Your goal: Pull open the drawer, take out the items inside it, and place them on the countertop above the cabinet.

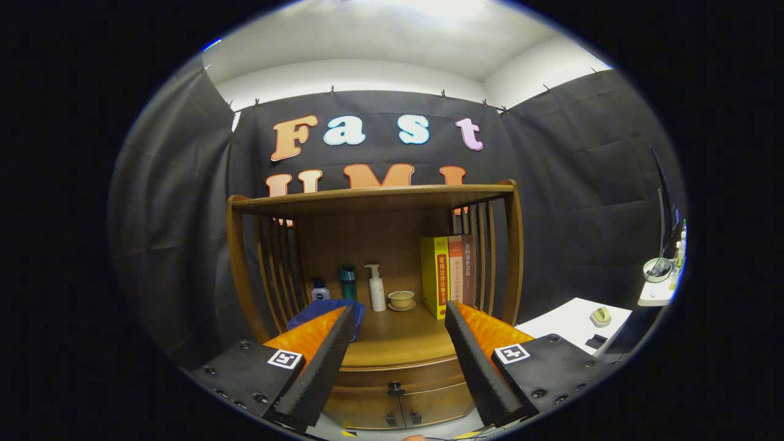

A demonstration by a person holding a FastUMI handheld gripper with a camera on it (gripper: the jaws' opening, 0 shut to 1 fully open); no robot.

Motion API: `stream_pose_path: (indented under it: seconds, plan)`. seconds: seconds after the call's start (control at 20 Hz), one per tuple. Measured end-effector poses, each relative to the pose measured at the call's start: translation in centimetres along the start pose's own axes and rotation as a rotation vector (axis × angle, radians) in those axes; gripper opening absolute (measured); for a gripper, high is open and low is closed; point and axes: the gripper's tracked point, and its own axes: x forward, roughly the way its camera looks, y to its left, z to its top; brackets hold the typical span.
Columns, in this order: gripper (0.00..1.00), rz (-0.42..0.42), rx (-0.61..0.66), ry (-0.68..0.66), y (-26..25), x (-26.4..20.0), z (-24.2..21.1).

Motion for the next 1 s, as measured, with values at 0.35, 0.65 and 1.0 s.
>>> stream_pose_path:
  seconds: [0.35,0.65,1.0]
  plan:
    - [0.98,0.016,-0.025,0.008,1.1,0.5,-1.1]
    - [0.98,0.035,-0.014,0.001,1.6,0.9,-3.0]
    - [0.98,0.043,-0.030,0.044,1.6,3.3,-10.7]
